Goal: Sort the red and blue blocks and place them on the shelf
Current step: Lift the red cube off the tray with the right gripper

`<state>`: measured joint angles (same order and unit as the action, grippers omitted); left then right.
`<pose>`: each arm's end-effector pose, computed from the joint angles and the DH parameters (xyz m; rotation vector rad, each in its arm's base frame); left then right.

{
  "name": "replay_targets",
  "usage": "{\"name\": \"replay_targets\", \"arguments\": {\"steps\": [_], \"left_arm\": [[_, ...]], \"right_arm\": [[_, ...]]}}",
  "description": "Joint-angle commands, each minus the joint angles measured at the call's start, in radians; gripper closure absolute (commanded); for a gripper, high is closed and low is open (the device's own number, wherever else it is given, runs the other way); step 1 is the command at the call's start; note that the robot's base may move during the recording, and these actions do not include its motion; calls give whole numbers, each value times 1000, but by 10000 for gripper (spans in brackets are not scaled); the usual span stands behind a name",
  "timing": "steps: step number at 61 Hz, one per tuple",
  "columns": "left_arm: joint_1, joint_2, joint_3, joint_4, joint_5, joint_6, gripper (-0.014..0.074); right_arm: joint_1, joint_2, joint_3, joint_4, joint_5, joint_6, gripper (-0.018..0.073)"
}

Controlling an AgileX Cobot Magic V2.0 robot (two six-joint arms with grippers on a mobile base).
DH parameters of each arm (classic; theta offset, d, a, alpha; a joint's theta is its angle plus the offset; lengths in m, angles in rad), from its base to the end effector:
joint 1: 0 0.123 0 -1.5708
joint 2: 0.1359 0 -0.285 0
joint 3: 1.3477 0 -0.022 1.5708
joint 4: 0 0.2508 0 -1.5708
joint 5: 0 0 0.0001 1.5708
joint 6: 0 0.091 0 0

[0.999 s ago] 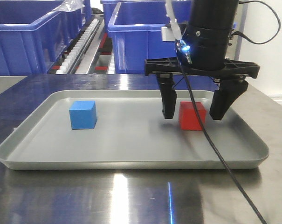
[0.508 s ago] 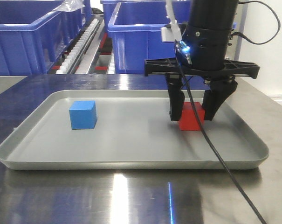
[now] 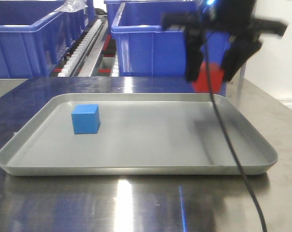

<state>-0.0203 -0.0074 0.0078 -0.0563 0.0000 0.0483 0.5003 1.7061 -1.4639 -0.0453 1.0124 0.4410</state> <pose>0.0560 -0.0011 0.2110 0.0091 1.4840 -0.0229 0.3203 0.1711 0.2969 -0.1039 2.7537 0.2023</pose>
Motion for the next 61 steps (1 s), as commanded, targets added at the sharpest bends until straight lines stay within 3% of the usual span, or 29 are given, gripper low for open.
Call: {"name": "replay_targets", "arguments": {"steps": [1,17,32,46,61], "left_arm": [[0,-11,25,-9,-83,-1,472],[0,-11,25,-9,-83,-1,472],[0,-11,25,-9,-83,-1,472],[0,-11,25,-9,-83,-1,472],[0,-11,25,-9,-83,-1,472]], "right_arm": [[-32,-97,-26,-23,-25,-94,459],[-148,-270,149,-23,-148,-221,503],[-289,-521,428,36,-463,-364,502],[-392,-753,706,45,-822,-380,502],[-398,-998,948,39,-1048,-380,502]]}}
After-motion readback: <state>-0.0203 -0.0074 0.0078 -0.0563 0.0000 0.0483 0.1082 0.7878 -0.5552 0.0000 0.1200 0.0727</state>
